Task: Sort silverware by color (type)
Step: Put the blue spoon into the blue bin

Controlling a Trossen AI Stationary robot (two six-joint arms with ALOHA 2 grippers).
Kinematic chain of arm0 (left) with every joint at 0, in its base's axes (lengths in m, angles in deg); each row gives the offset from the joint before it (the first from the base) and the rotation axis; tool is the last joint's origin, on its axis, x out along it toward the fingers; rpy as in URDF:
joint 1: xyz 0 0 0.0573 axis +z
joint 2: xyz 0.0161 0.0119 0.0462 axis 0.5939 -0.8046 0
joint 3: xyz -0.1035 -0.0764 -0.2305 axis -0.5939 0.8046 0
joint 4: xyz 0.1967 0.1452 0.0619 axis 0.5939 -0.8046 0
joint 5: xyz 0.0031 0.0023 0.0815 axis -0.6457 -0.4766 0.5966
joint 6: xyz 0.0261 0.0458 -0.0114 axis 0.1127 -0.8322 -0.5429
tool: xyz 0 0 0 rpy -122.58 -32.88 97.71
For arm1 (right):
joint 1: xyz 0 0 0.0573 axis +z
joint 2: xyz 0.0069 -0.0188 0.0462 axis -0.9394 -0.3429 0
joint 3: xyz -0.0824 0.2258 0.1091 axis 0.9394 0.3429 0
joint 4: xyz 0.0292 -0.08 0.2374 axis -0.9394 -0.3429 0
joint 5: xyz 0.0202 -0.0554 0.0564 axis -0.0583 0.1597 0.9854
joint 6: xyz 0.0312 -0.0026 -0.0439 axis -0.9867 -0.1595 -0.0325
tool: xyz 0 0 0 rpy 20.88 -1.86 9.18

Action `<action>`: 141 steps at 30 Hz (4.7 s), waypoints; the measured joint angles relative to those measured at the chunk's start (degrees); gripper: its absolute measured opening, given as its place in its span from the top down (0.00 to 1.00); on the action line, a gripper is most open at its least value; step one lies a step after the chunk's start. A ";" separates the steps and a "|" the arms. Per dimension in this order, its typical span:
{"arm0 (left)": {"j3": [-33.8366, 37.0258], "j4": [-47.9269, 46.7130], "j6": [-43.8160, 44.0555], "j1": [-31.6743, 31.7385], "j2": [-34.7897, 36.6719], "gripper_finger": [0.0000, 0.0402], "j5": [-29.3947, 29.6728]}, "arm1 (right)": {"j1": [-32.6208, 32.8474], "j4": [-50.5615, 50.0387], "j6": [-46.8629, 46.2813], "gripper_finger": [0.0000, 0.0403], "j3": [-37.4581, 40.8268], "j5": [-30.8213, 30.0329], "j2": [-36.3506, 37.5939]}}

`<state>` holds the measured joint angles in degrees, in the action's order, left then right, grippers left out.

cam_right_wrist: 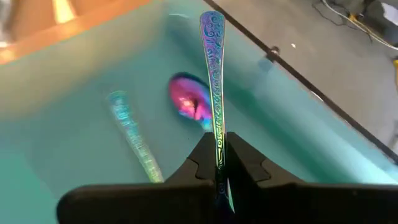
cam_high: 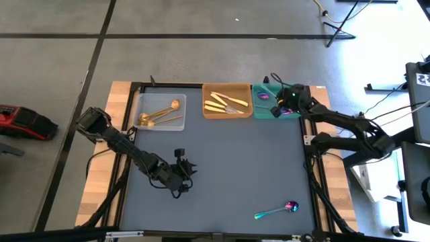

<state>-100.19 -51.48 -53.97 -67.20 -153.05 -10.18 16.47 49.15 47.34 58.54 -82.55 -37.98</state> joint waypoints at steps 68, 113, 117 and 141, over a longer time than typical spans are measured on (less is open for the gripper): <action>-31.13 33.93 3.04 -11.44 -31.18 0.76 -3.81 | 112.98 -7.28 -56.97 0.60 -11.32 -10.29 -22.51; -25.42 15.94 -12.30 -8.72 -16.43 0.76 -6.74 | 75.45 -30.95 -25.03 0.98 -11.29 -29.25 8.95; -16.78 16.56 -12.50 -7.18 -9.98 0.76 -6.52 | 64.93 -30.69 -17.20 0.98 -11.30 -29.41 12.37; 11.34 30.31 -31.92 8.86 8.21 0.76 -3.42 | 3.63 -9.44 3.77 0.98 -11.30 0.66 -4.75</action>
<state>-88.84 -21.17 -85.89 -58.34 -144.84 -13.60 20.10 39.70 51.11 47.24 -81.89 -42.73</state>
